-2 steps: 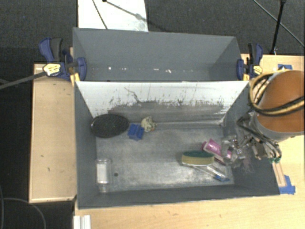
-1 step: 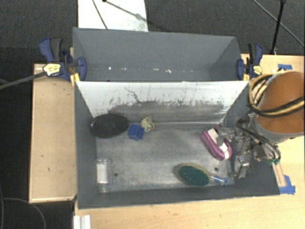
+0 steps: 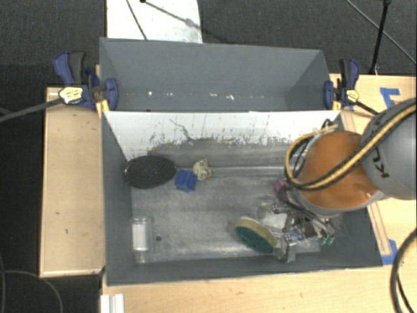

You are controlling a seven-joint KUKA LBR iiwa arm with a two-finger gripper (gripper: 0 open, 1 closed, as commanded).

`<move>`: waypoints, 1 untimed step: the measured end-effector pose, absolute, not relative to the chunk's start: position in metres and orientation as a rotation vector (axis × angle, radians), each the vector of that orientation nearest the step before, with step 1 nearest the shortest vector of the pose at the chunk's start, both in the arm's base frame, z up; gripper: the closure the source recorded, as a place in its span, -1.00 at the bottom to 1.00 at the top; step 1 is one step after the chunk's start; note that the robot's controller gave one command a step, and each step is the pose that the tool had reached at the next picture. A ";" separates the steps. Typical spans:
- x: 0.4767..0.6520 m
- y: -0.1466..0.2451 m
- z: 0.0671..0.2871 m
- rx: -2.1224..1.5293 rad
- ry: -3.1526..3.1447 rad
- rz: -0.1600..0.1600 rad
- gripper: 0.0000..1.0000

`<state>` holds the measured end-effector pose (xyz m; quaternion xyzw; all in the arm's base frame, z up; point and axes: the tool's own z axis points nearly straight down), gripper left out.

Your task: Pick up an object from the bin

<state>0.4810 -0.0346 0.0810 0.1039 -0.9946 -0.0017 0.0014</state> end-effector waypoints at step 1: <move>0.482 -0.012 0.071 -0.105 -3.145 0.000 -1.00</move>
Offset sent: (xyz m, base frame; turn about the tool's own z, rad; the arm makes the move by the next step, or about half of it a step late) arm -0.0014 0.0229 -0.0110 0.2749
